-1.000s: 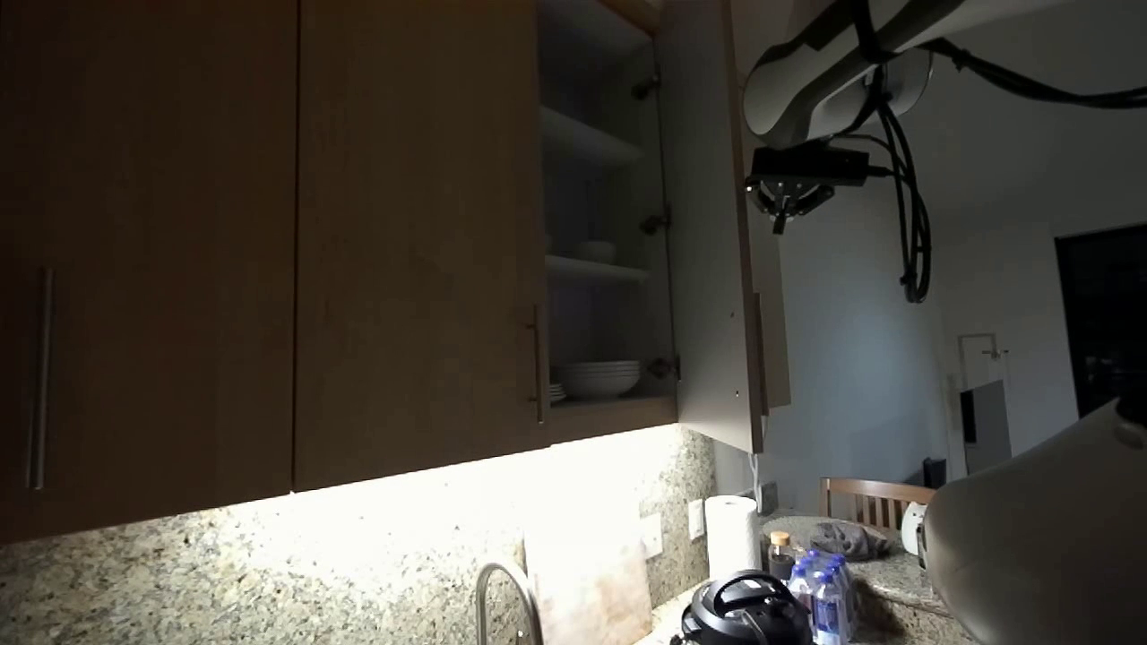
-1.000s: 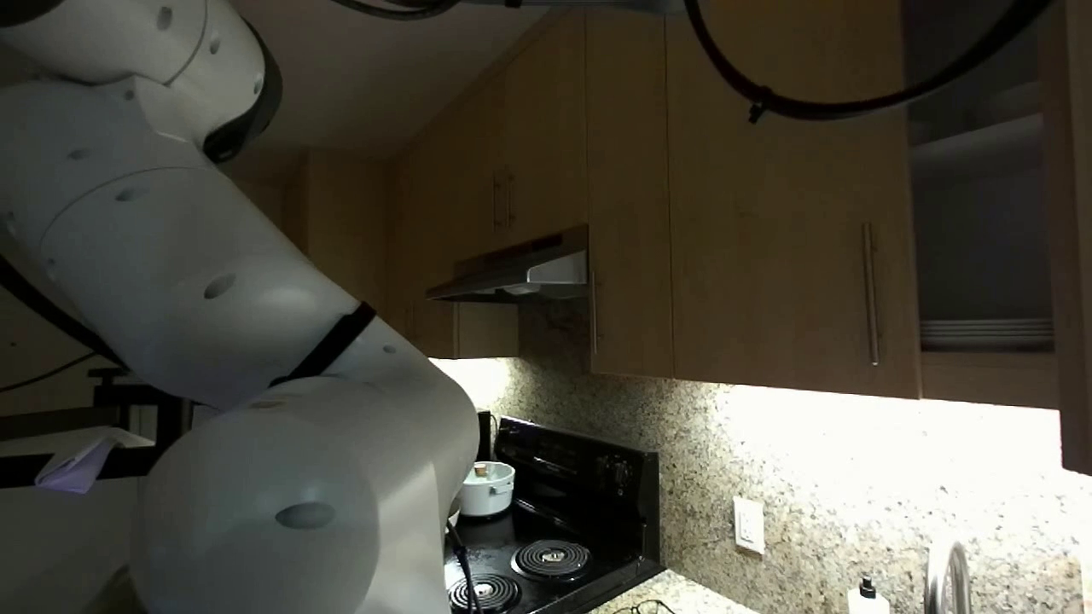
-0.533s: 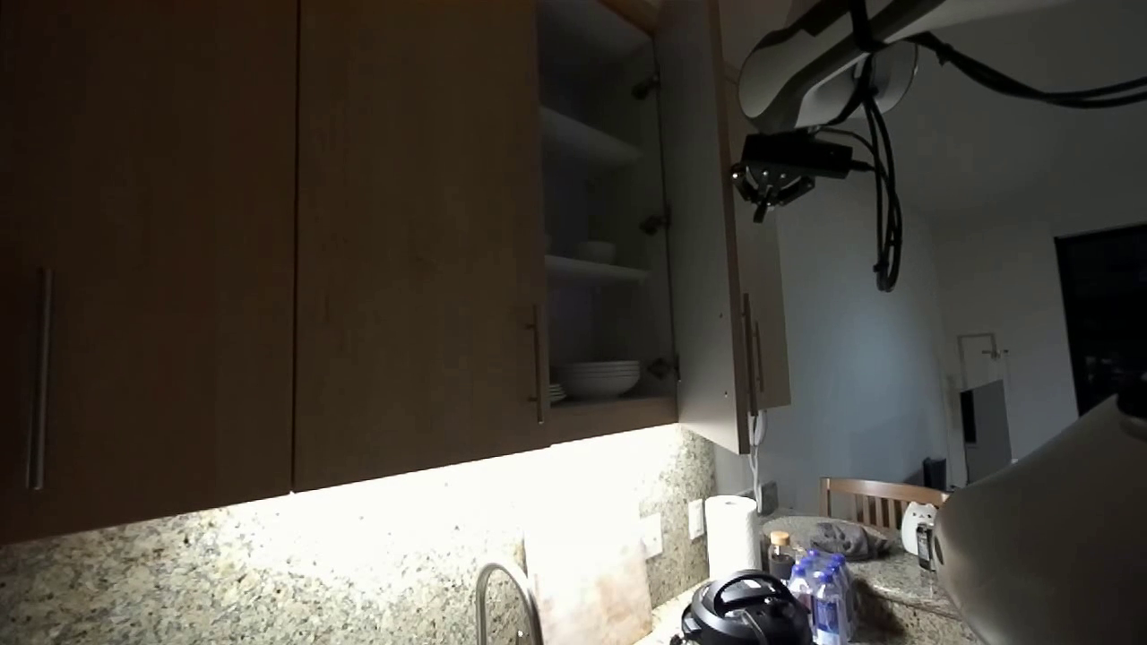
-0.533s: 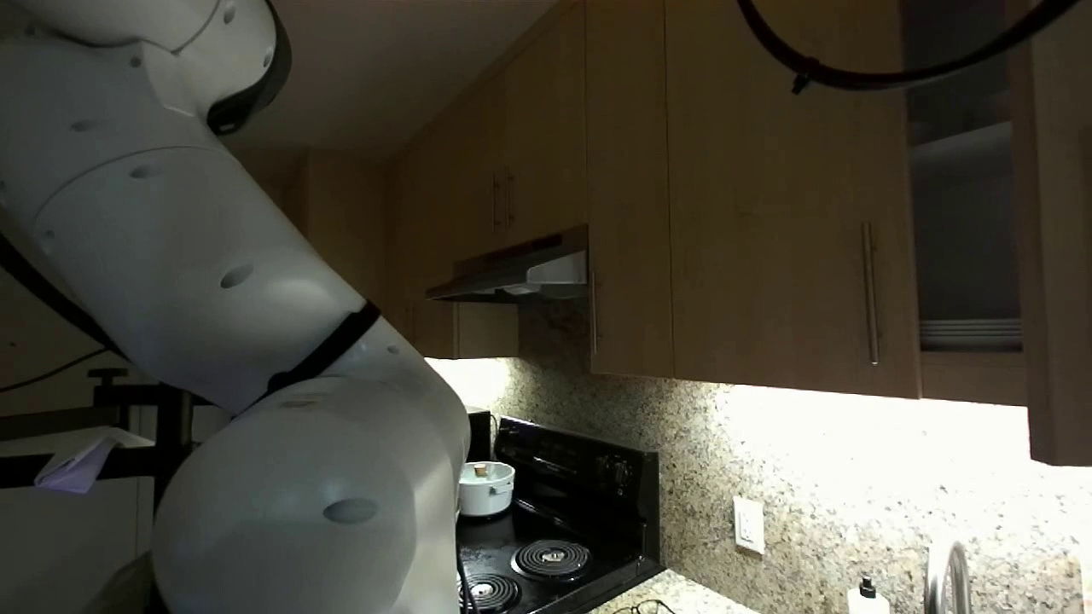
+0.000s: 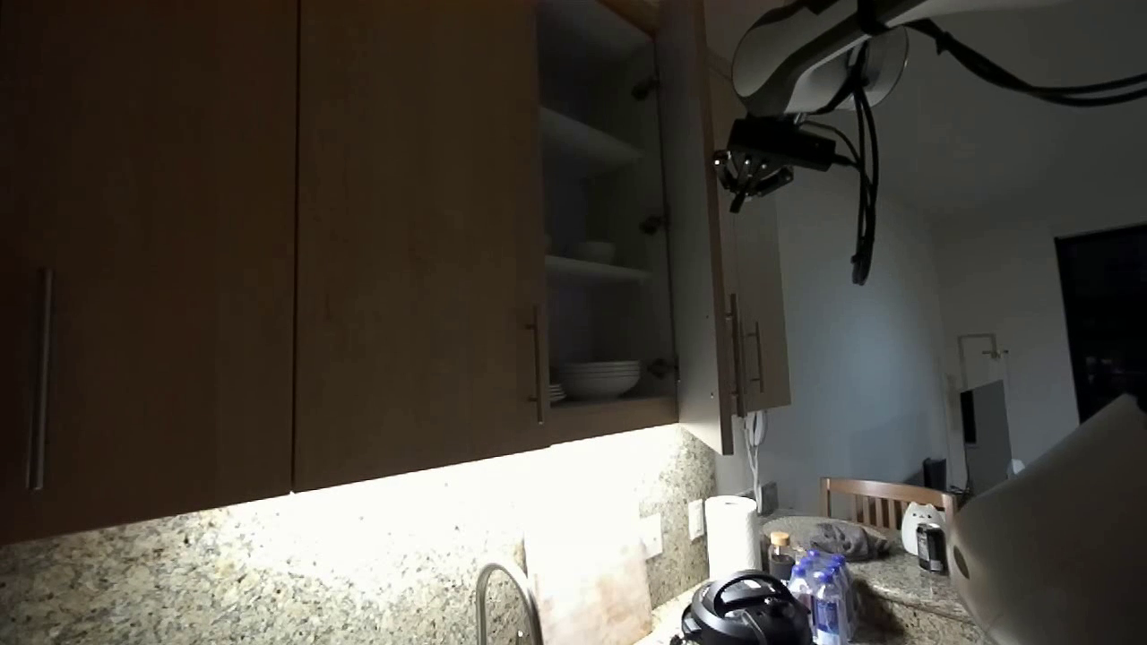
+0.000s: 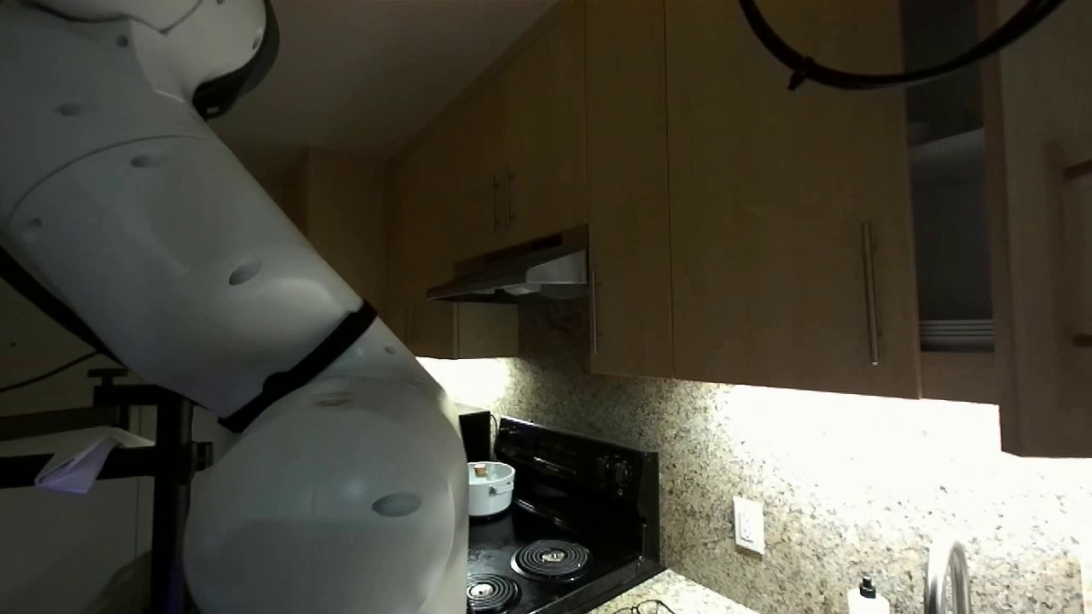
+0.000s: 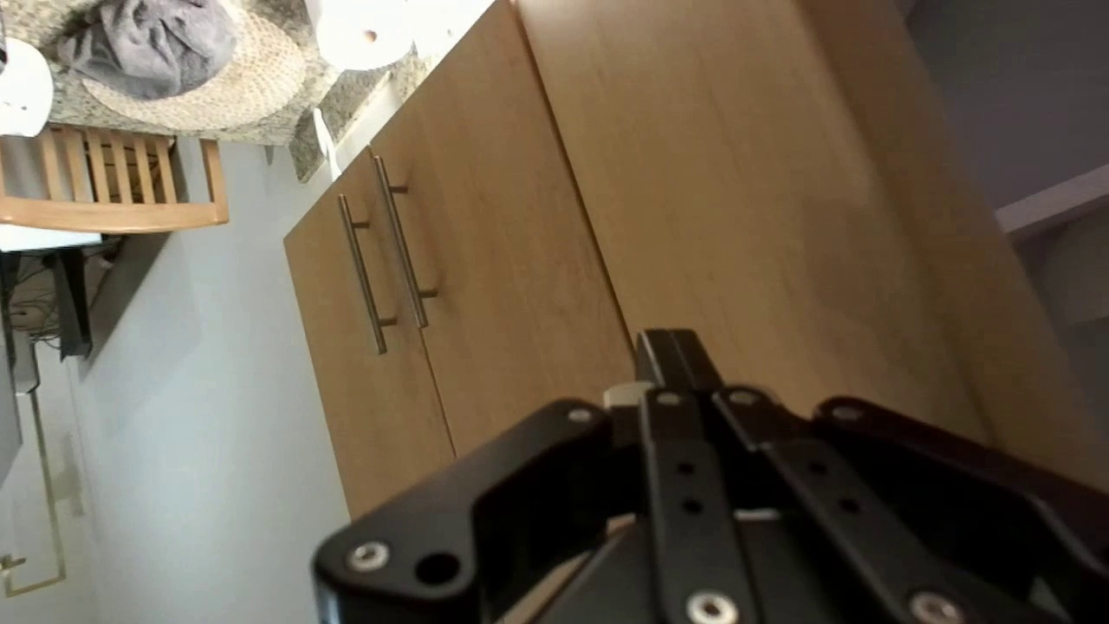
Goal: Close the open cabinet door
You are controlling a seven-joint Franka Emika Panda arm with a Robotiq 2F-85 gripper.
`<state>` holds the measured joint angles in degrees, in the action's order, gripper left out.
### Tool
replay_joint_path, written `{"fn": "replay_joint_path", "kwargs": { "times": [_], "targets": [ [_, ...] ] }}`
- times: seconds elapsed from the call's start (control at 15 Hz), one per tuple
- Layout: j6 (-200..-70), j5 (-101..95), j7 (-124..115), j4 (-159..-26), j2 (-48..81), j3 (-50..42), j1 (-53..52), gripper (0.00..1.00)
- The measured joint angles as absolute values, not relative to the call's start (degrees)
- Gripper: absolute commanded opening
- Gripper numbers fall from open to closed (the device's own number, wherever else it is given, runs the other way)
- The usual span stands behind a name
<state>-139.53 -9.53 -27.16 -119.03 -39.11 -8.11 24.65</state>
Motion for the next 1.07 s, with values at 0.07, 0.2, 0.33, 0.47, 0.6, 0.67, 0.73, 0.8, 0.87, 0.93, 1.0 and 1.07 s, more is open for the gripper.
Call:
{"fn": "replay_joint_path", "kwargs": {
  "times": [0.07, 0.2, 0.33, 0.47, 0.6, 0.67, 0.73, 0.8, 0.87, 0.93, 1.0, 1.07],
  "targets": [
    [-139.5, -8.7, -27.0, -118.9, -39.0, -8.3, 23.8, 0.00],
    [-139.5, -6.6, -26.1, -118.5, -38.7, -8.9, 22.1, 0.00],
    [-139.6, -4.6, -25.1, -118.0, -38.3, -9.7, 20.4, 0.00],
    [-139.6, -2.6, -23.9, -117.1, -37.8, -10.6, 18.7, 0.00],
    [-139.6, -0.6, -22.3, -116.1, -37.4, -11.6, 16.9, 0.00],
    [-139.6, 0.4, -21.5, -115.6, -37.2, -12.0, 16.0, 0.00],
    [-139.6, 1.5, -20.7, -115.2, -37.0, -12.5, 15.1, 0.00],
    [-139.6, 2.8, -19.8, -114.7, -36.9, -13.0, 14.0, 0.00],
    [-139.6, 4.1, -18.9, -114.2, -36.7, -13.5, 13.0, 0.00],
    [-139.6, 5.4, -18.0, -113.9, -36.5, -14.1, 12.0, 0.00],
    [-139.6, 6.8, -17.1, -113.5, -36.2, -14.7, 10.9, 0.00],
    [-139.6, 8.2, -16.3, -113.0, -35.9, -15.3, 9.9, 0.00]
  ]
}}
